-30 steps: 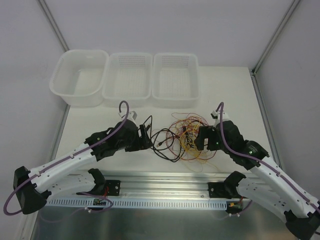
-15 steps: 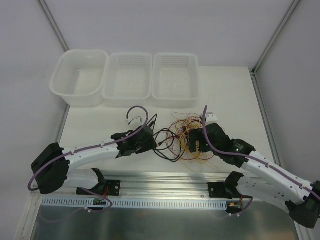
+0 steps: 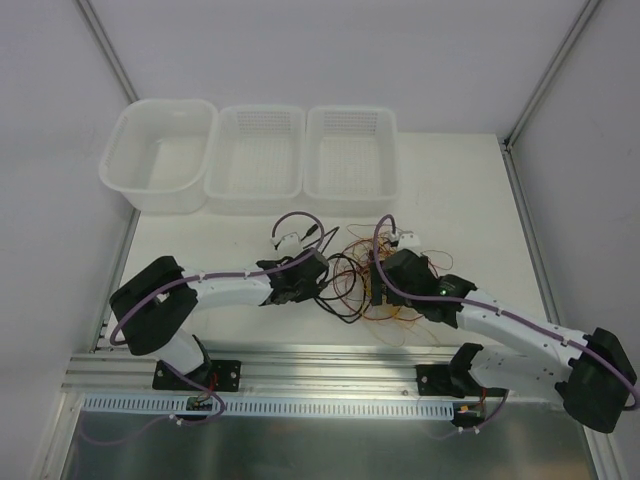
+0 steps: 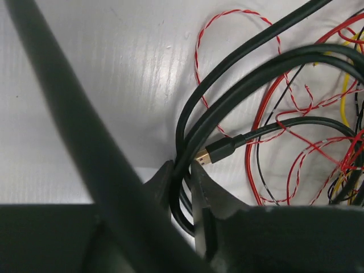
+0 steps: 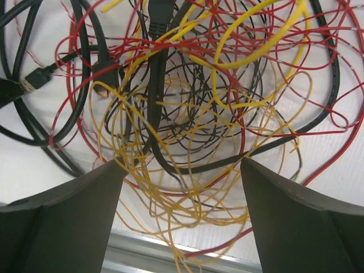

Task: Untangle the cables

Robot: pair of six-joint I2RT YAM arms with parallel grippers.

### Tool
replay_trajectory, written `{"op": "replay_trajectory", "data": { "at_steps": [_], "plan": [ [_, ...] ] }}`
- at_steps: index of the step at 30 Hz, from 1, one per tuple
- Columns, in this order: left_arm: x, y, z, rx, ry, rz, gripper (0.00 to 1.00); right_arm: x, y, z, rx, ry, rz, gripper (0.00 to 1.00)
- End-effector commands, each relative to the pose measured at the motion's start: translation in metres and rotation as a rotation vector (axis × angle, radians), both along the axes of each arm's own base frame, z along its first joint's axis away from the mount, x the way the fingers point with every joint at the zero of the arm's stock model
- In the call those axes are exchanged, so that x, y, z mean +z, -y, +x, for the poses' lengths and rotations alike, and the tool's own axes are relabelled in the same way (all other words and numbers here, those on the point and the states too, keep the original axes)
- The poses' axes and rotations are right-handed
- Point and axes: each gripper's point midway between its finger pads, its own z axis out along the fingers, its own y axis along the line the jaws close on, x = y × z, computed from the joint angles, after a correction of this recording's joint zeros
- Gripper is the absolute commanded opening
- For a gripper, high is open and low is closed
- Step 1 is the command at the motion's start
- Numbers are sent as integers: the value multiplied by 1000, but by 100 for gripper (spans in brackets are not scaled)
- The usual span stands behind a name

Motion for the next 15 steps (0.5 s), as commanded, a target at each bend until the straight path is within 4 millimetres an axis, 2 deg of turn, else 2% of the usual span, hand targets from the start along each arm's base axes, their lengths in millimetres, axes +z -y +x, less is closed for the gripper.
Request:
{"op": "replay_trajectory", "data": {
  "at_steps": [1,3,4,8,11,12,14,15],
  "plan": [
    [-25,-10,-15,-20,-65,83,16,-10,-3,8,-33,12,-10,87],
    [-26,-12,-18,-27,-70,85,3,-20,-1,7,-47,-13,-39,87],
    [-25,-13,-19,-35,-69,86,0,-22,1,8,-56,-20,-50,87],
    [-16,-23,-21,-46,-35,90,0,-32,10,8,-103,-62,-81,82],
    [3,-36,-21,-67,17,105,0,-40,24,8,-164,-106,-83,67],
    [16,-38,-19,-84,51,97,0,-43,28,7,-185,-128,-84,56],
    [28,-50,-20,-93,77,137,0,-48,39,8,-236,-145,-96,35],
    [44,-51,-17,-99,113,120,0,-51,43,6,-248,-163,-98,18]
  ]
}}
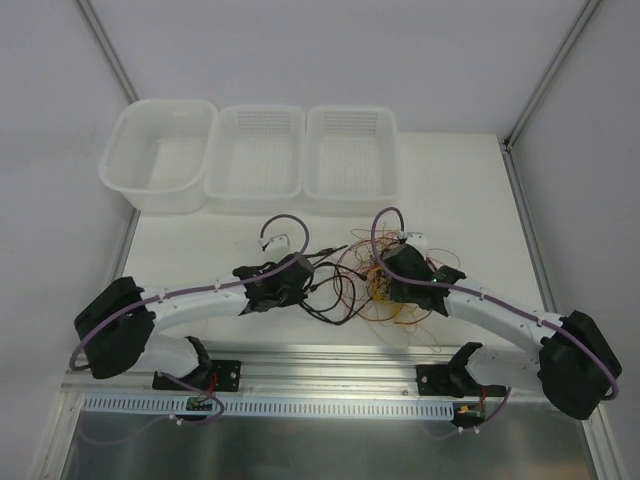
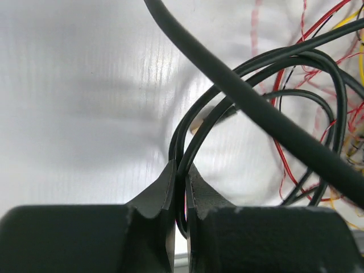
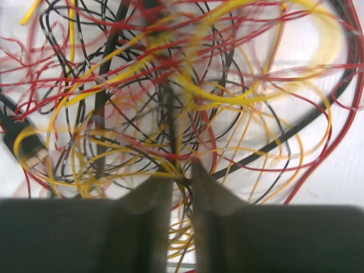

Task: Untangle the cables

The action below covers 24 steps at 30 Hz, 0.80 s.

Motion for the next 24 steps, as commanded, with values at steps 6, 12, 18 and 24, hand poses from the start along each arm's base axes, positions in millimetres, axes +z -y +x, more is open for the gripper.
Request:
{"op": "replay_trajectory", "data": {
  "at_steps": [6,12,18,24],
  "plan": [
    [79,-64,-4,-75,185,158,0,-20,46,-6,-185,-103,-57,0],
    [121,-123,-7,16,253,186,0,-13,81,-10,-302,-82,-67,1],
    [159,-186,-18,142,316,265,0,19,109,-12,-405,21,-32,1],
    [171,-210,-27,150,330,349,0,55,134,-12,-436,115,-75,1]
  ]
}}
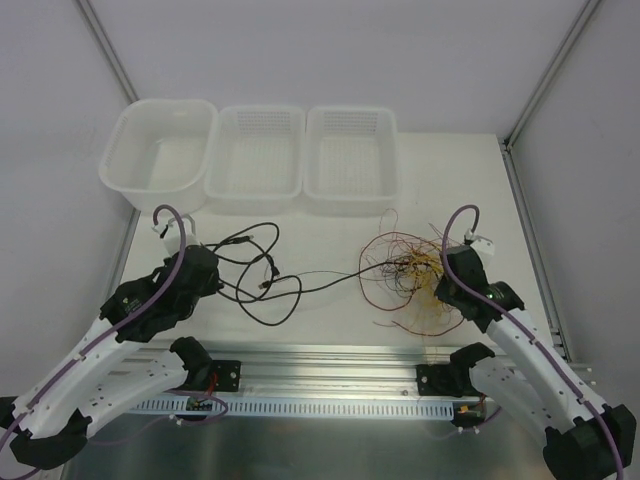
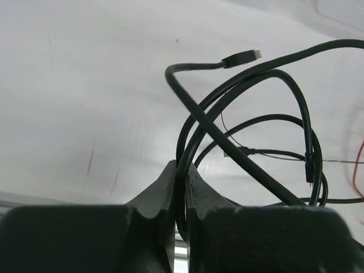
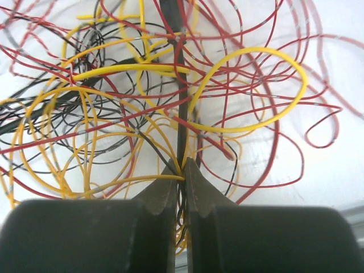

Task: Untangle the cables

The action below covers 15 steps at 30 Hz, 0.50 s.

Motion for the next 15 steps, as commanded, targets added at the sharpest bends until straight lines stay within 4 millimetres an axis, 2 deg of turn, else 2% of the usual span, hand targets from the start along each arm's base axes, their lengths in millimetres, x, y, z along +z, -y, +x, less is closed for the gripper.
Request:
{"op": "replay_trajectory", "data": {
  "at_steps": [1,5,9,10,11,12,13,15],
  "plan": [
    [2,-38,-10,59,-24,178,0,19,33,-8,-64,-10,-136,1],
    [18,-50,-12,110,11,179,0,24,49,-16,-151,0,-161,1],
    [35,-47,-11,116,50,116,0,40,57,-13,-217,93,-122,2],
    [42,-43,-11,110,63,89,0,45,54,-7,-169,106,-129,15],
    [45,-40,-10,100,68,65,0,52,40,-2,-103,105,-82,24],
    [50,-21,-7,41,73,-3,0,55,34,0,-65,95,-69,34],
    [50,-11,-4,0,68,-25,0,55,26,3,-17,69,-60,51],
    [48,20,-5,-117,35,-106,0,64,-3,6,151,74,0,62]
  ]
}}
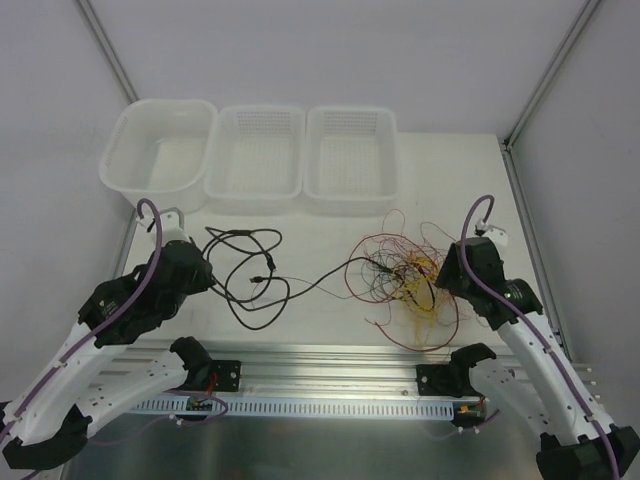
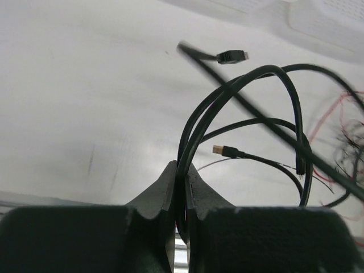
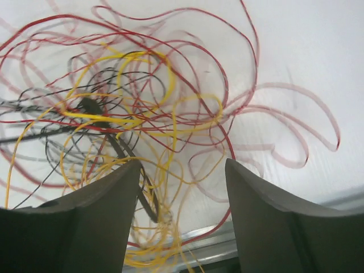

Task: Untangle the cables

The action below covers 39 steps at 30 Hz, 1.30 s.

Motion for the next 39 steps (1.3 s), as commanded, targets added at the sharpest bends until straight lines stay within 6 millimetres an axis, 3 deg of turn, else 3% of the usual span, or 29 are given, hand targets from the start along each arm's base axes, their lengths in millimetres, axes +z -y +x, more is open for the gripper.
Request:
{"op": "replay_trajectory", "data": {
  "at_steps": [1,4,7,12,17,19,20,21,28,35,39],
  "plan": [
    [9,50,8,-170,-11,-140,0,30,-40,15,243,63,71,66],
    [-1,86,9,-272,-72,-225,0,57,-91,10,520,173,177,68],
    [-10,110,11,-325,-112,-288,0,78,-137,-5,776,229,277,70],
    [-23,128,15,-325,-130,-376,0,95,-188,-19,928,260,403,71],
    [-31,141,19,-279,-123,-506,0,85,-216,-28,968,217,390,70],
    [-39,143,18,-249,-130,-553,0,81,-224,-25,907,212,407,70],
    [-40,143,20,-240,-122,-569,0,74,-231,-33,914,196,425,70],
    [-42,143,20,-229,-114,-585,0,79,-239,-32,902,226,457,70],
    [-46,140,23,-160,-89,-650,0,58,-256,-38,746,238,562,64],
    [-49,141,24,-121,-73,-687,0,50,-280,-60,760,202,556,57],
    [-52,142,24,-115,-75,-694,0,35,-276,-59,696,172,501,54]
  ]
}}
